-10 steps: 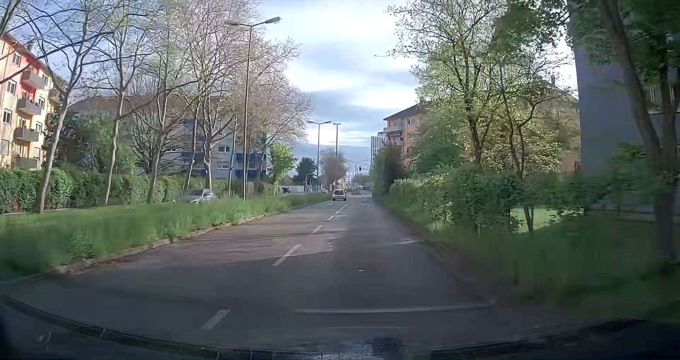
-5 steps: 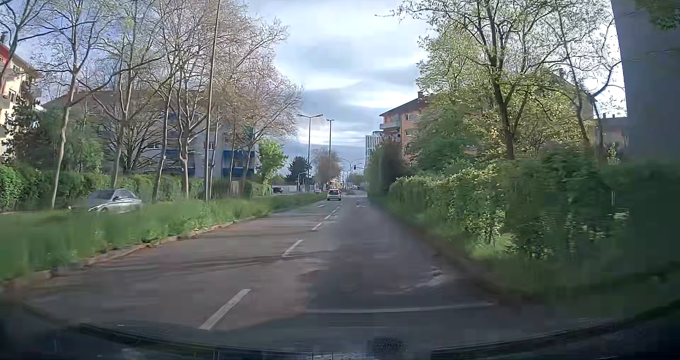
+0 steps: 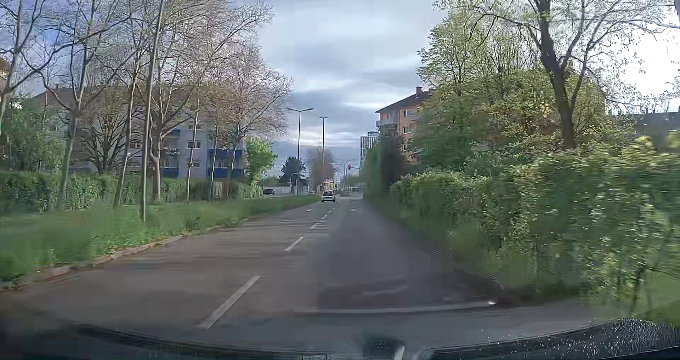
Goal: Follow the waypoints while adhering to traffic rules and regulations
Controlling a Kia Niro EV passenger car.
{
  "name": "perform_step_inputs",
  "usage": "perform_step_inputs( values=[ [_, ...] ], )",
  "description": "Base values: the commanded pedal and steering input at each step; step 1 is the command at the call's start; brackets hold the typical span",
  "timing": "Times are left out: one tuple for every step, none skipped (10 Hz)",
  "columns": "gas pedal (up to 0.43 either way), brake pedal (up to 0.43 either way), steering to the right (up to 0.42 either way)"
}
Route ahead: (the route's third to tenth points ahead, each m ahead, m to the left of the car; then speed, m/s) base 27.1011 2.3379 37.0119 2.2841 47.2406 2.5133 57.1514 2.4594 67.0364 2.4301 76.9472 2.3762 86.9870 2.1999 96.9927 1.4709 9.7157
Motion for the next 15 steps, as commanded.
perform_step_inputs(
  values=[
    [0.047,0.0,0.01],
    [0.047,0.0,0.01],
    [0.047,0.0,0.007],
    [0.039,0.0,0.004],
    [0.039,0.0,0.002],
    [0.028,0.0,0.001],
    [0.02,0.0,0.0],
    [0.008,0.0,0.0],
    [0.008,0.0,-0.001],
    [0.008,0.0,-0.001],
    [0.008,0.0,-0.001],
    [0.008,0.0,-0.001],
    [0.008,0.0,-0.001],
    [0.008,0.0,-0.001],
    [0.008,0.0,-0.001]
  ],
)
